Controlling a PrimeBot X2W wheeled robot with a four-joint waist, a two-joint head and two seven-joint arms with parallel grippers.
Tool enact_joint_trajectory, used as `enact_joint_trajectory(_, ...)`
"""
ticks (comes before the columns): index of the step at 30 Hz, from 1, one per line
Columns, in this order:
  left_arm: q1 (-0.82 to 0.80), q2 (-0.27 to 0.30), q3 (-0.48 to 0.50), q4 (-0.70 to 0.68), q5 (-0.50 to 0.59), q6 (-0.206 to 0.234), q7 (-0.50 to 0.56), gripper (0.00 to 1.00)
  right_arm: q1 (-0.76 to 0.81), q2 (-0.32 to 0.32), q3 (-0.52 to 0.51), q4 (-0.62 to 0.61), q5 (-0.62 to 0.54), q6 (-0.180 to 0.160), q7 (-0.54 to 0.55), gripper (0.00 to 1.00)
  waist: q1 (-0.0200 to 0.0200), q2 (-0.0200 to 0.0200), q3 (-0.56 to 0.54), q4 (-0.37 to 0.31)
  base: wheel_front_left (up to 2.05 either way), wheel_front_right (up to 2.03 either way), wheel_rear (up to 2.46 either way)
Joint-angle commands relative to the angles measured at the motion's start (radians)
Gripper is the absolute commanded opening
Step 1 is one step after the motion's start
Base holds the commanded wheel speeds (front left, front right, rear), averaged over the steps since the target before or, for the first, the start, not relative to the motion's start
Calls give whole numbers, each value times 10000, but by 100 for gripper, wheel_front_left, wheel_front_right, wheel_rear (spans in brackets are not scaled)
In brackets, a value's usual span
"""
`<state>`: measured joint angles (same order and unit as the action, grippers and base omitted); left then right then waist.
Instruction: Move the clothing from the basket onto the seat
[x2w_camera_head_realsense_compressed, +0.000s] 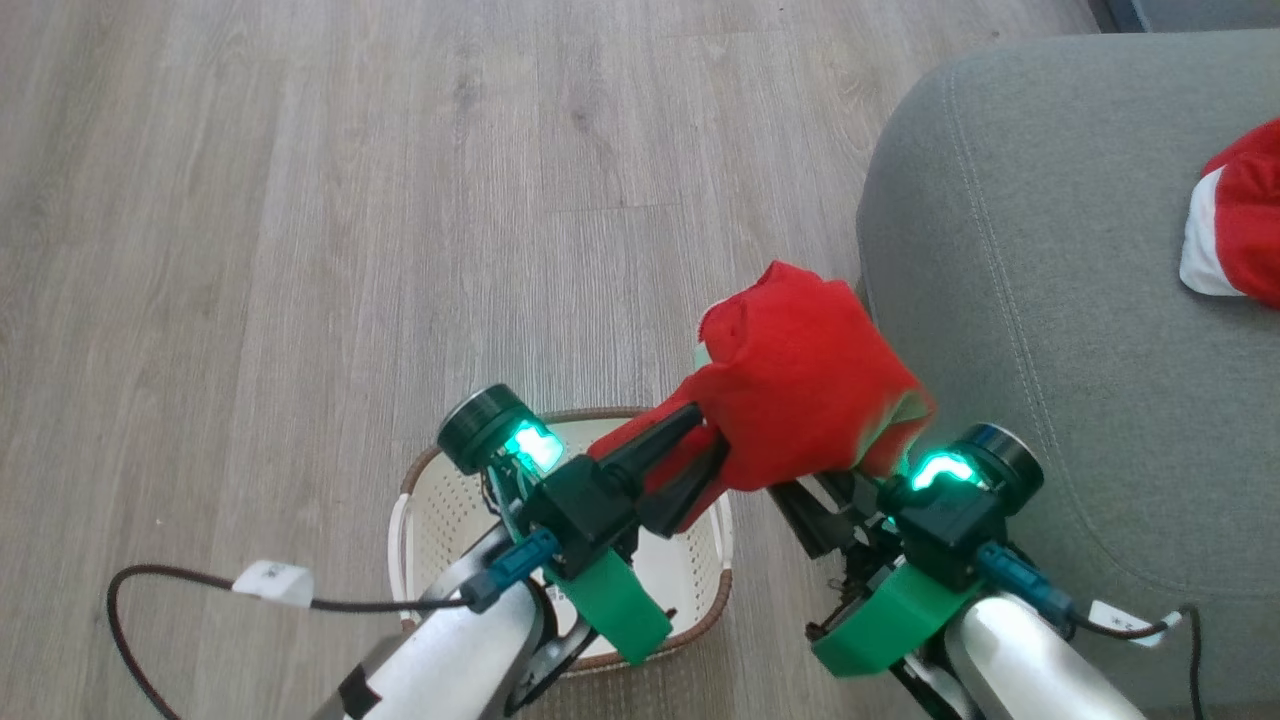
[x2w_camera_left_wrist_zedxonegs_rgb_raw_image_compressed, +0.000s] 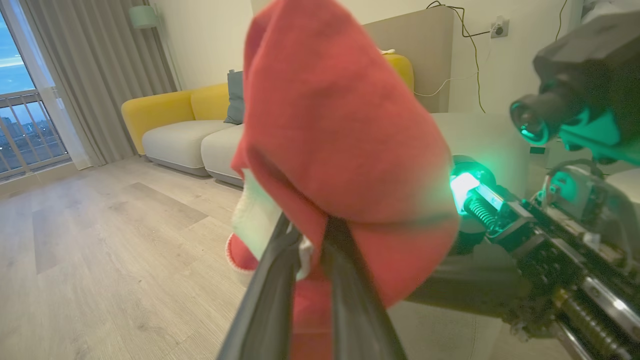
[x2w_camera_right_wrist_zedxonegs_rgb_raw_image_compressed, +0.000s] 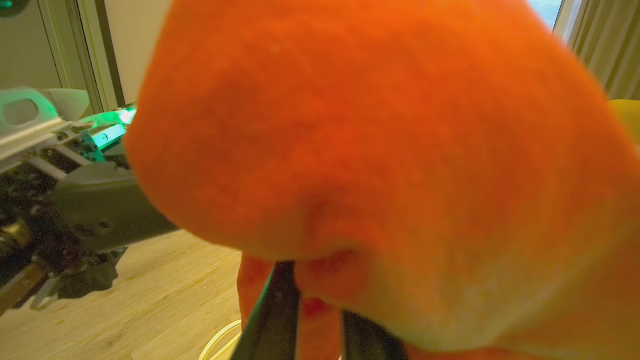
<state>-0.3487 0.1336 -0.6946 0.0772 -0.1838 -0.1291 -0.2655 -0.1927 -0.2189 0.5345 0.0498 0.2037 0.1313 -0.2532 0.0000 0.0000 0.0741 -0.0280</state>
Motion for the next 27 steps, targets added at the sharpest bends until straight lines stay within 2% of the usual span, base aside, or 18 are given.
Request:
enact_joint_trajectory(1,-296,58,318,-130,90,-15,37,3,-345,182,-107,-548,-3,-6,-86,0,0,0,-2,-4,0,0,0)
enact_joint_trajectory(3,-253,2,471,-117,163,-15,37,72,-329,238,-254,-600,-26,-6,-86,0,0,0,-3,-7,0,0,0)
enact_joint_trajectory(4,-239,-22,527,-117,204,-15,37,100,-323,267,-327,-635,-36,-6,-86,0,0,0,4,-9,0,0,0)
enact_joint_trajectory(14,-41,-184,1014,100,592,-15,37,100,-467,115,-816,-799,-499,-6,-86,0,0,0,88,-1,0,0,0)
enact_joint_trajectory(27,334,-225,1472,518,755,-15,37,100,-801,-362,-2317,-1043,-951,-6,-86,0,0,0,209,-39,0,0,0)
